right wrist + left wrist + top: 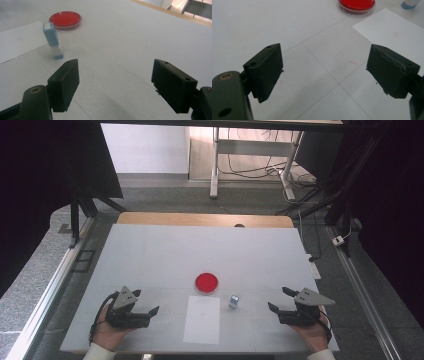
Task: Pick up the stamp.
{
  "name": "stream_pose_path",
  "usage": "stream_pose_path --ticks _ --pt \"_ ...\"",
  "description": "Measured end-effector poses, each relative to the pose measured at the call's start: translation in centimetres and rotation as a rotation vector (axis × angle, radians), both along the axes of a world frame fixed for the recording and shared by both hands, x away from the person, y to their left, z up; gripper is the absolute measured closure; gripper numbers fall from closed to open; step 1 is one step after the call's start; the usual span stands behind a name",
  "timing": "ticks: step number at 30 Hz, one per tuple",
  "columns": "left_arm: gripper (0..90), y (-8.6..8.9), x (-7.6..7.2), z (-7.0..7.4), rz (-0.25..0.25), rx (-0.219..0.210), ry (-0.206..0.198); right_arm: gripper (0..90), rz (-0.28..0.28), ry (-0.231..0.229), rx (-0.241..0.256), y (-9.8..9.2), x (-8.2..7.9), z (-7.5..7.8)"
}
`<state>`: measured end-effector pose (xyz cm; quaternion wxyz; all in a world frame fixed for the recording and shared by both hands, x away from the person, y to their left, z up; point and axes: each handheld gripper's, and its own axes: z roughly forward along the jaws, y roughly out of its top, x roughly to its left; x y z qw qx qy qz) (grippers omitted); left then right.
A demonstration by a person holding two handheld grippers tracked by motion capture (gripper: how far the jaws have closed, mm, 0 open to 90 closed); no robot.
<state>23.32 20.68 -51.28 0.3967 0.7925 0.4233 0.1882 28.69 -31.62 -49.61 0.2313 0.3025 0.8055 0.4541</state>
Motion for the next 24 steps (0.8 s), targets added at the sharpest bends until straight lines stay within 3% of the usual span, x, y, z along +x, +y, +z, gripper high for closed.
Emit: stream_pose_path --ticks 5,15,24 --pt "14.3 0.23 0.18 0.04 0.012 -0.021 0.010 22.5 -0.007 0.003 0.035 -0.36 -0.05 0.03" --pt "14.6 0.59 0.08 -0.24 0.001 -0.002 0.003 24.1 -0.012 0.035 0.032 -0.10 0.16 -0.20" --pt "15.2 0.49 0.17 -0.17 0.007 -0.018 -0.008 25.2 -0.016 0.042 0.042 -0.05 0.49 -0.16"
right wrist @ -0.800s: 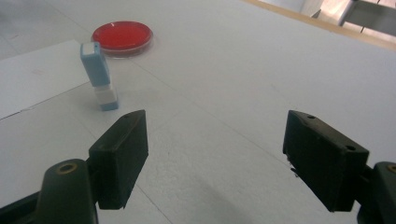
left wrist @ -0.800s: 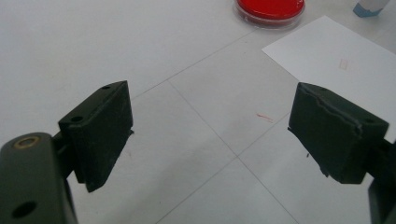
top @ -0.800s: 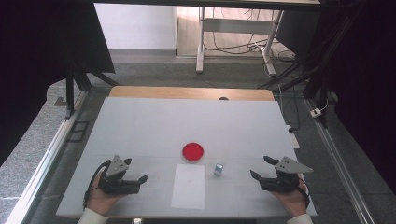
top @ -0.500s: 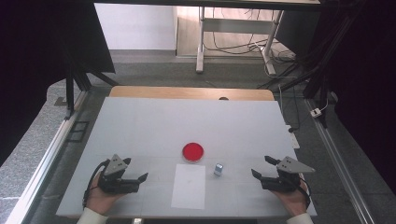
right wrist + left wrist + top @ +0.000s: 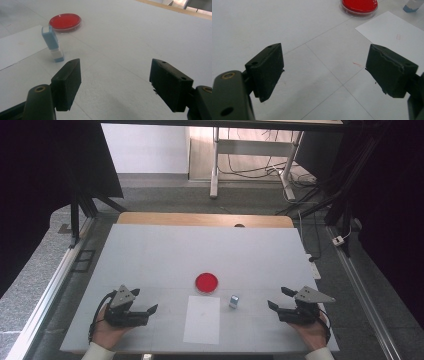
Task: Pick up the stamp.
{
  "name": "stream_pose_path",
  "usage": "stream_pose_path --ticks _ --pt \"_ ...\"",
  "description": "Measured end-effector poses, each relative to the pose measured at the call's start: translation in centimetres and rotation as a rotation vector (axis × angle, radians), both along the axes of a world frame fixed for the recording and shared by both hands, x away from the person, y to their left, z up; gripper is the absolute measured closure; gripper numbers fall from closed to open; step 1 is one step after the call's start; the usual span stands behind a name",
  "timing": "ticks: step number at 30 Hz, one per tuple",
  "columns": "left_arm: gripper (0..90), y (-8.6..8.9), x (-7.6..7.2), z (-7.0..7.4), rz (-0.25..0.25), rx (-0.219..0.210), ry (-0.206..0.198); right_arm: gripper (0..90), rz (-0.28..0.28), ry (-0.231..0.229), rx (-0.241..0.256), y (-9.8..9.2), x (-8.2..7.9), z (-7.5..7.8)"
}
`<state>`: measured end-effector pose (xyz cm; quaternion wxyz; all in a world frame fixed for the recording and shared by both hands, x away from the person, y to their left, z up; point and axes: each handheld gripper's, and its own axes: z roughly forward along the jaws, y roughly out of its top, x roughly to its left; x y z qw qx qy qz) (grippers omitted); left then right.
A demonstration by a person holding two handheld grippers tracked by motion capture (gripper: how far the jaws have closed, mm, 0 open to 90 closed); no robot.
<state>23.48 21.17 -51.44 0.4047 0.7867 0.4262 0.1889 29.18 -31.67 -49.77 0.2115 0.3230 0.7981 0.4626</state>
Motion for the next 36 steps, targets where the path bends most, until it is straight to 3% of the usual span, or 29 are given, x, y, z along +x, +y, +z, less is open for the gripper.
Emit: stream_pose_path --ticks 9,19,27,36 --pt "15.3 -0.2 0.3 -0.4 -0.029 0.021 0.006 26.6 -0.015 0.004 -0.002 0.2 0.2 0.2" --pt "15.4 -0.2 0.1 -0.3 -0.023 0.029 -0.002 27.4 -0.007 -0.007 0.010 0.9 0.4 1.1" --pt "15.4 -0.1 0.0 -0.4 -0.022 0.024 0.004 28.4 0.035 -0.033 0.017 2.5 0.1 3.3" --pt "15.4 -0.2 0.0 -0.3 -0.018 0.025 0.003 28.5 0.068 -0.033 0.024 3.5 0.4 4.1"
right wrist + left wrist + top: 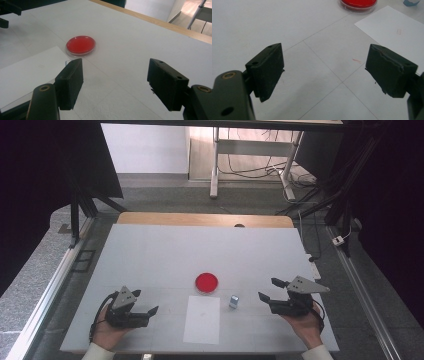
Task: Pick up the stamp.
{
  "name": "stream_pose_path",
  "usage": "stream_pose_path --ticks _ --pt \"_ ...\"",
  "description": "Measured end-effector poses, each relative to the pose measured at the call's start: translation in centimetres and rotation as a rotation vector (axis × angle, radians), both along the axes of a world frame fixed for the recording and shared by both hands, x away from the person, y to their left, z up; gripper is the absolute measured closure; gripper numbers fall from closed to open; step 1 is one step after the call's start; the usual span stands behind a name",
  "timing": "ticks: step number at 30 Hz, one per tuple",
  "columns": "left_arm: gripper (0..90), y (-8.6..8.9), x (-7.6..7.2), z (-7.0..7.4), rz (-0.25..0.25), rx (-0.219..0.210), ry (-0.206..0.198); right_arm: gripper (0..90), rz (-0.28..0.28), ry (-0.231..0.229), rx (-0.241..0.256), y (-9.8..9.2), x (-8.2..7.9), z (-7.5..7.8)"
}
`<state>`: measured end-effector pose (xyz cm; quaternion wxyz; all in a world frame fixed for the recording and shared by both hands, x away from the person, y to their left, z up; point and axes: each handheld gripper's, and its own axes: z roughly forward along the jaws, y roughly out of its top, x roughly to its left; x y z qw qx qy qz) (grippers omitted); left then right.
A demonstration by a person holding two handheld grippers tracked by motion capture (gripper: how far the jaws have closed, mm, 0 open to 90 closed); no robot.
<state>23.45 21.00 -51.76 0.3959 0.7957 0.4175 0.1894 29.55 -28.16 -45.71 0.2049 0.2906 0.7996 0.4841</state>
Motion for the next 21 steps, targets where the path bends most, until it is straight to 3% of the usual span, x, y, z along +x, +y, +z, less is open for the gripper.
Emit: stream_pose_path --ticks 21 --pt "15.6 0.0 0.2 -0.1 -0.006 -0.001 0.003 28.8 0.073 0.025 -0.027 3.1 0.6 0.8"
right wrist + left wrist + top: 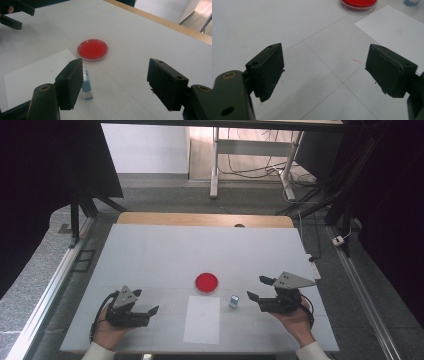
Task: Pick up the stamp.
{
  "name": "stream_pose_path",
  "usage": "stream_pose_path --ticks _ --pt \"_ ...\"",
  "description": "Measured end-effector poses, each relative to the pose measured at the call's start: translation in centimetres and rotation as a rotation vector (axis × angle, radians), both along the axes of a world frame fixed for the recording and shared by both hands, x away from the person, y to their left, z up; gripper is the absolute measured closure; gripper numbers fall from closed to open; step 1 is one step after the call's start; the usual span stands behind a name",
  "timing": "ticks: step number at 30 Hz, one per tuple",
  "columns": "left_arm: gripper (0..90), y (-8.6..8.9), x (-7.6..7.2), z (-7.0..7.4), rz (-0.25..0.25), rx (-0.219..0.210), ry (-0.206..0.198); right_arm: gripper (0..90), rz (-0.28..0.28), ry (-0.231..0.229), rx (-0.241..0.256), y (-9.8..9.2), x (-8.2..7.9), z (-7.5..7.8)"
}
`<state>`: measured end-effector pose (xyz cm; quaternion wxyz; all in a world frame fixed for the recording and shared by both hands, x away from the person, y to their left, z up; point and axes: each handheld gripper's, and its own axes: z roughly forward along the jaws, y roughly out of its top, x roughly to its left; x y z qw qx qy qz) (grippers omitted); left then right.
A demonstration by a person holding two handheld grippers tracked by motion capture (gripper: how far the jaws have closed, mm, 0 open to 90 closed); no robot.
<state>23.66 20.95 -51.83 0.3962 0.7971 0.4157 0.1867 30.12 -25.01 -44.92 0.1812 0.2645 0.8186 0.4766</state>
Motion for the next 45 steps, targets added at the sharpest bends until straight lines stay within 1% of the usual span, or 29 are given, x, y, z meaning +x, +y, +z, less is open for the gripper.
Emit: stream_pose_path --ticks 1,2,6,9,10,11,15,16,18,19,20,21,22,25,26,29,30,32,37,38,39,40,45 --pt "15.6 0.0 0.0 0.0 0.004 -0.002 0.000 28.8 0.000 0.000 0.000 0.0 0.0 0.0" --pt "15.6 0.0 0.0 0.0 0.007 -0.003 0.000 28.8 -0.002 0.001 0.010 0.2 0.0 0.1" --pt "15.6 0.0 0.0 0.0 0.001 -0.003 0.002 29.1 0.011 -0.002 -0.017 1.1 0.3 0.9" --pt "15.6 0.0 0.1 0.0 -0.003 -0.004 0.002 29.2 0.015 -0.001 -0.015 1.5 0.4 1.1" --pt "15.6 0.0 0.1 0.0 -0.003 -0.005 0.002 29.1 0.022 -0.001 -0.015 1.9 0.5 1.3" --pt "15.6 0.0 0.1 0.0 -0.002 -0.007 0.002 29.1 0.022 -0.001 -0.015 1.9 0.5 1.3" --pt "15.5 -0.2 0.2 0.0 -0.003 -0.002 0.003 29.4 0.046 0.008 -0.024 3.4 0.9 1.3" --pt "15.5 -0.2 0.2 0.0 -0.003 -0.001 0.003 29.4 0.046 0.008 -0.024 3.4 0.9 1.3" --pt "15.5 -0.2 0.2 0.0 -0.001 -0.002 0.002 29.5 0.061 0.014 -0.032 4.1 1.2 1.0" --pt "15.5 -0.2 0.2 0.0 -0.001 -0.002 0.002 29.5 0.061 0.014 -0.032 4.1 1.2 1.0" --pt "15.5 -0.2 0.2 0.0 -0.001 0.001 0.002 29.7 0.078 0.022 -0.044 4.5 1.4 0.7" --pt "15.5 -0.2 0.2 -0.1 -0.001 0.002 0.002 29.7 0.078 0.022 -0.044 4.5 1.4 0.7" --pt "15.5 -0.2 0.2 -0.1 -0.002 0.003 0.003 29.9 0.093 0.033 -0.066 4.7 1.6 0.3" --pt "15.5 -0.2 0.2 -0.2 -0.002 0.010 0.004 30.1 0.103 0.043 -0.073 4.9 1.7 0.0" --pt "15.5 -0.2 0.2 -0.2 -0.002 0.011 0.003 30.1 0.110 0.052 -0.088 5.0 1.9 -0.2" --pt "15.6 -0.2 0.2 -0.1 -0.004 0.009 0.003 30.2 0.118 0.064 -0.093 5.2 1.9 -0.3" --pt "15.6 -0.2 0.2 -0.1 -0.005 0.007 0.004 30.3 0.123 0.075 -0.108 5.4 1.9 -0.5" --pt "15.6 -0.2 0.2 -0.2 -0.008 0.010 0.002 30.7 0.124 0.082 -0.123 5.6 1.9 -0.6" --pt "15.6 -0.1 0.2 -0.2 -0.008 0.010 0.001 32.3 0.138 0.097 -0.136 5.7 2.0 -1.0" --pt "15.6 -0.1 0.2 -0.2 -0.007 0.009 0.000 33.2 0.147 0.108 -0.141 5.8 1.9 -1.2" --pt "15.6 -0.1 0.2 -0.2 -0.006 0.008 0.001 33.2 0.147 0.108 -0.141 5.8 1.9 -1.2" --pt "15.6 -0.1 0.2 -0.2 -0.006 0.009 0.000 34.4 0.151 0.116 -0.146 5.7 1.6 -1.5" --pt "15.6 -0.1 0.2 -0.2 -0.009 0.009 0.003 36.2 0.143 0.130 -0.159 5.2 1.5 -2.1"
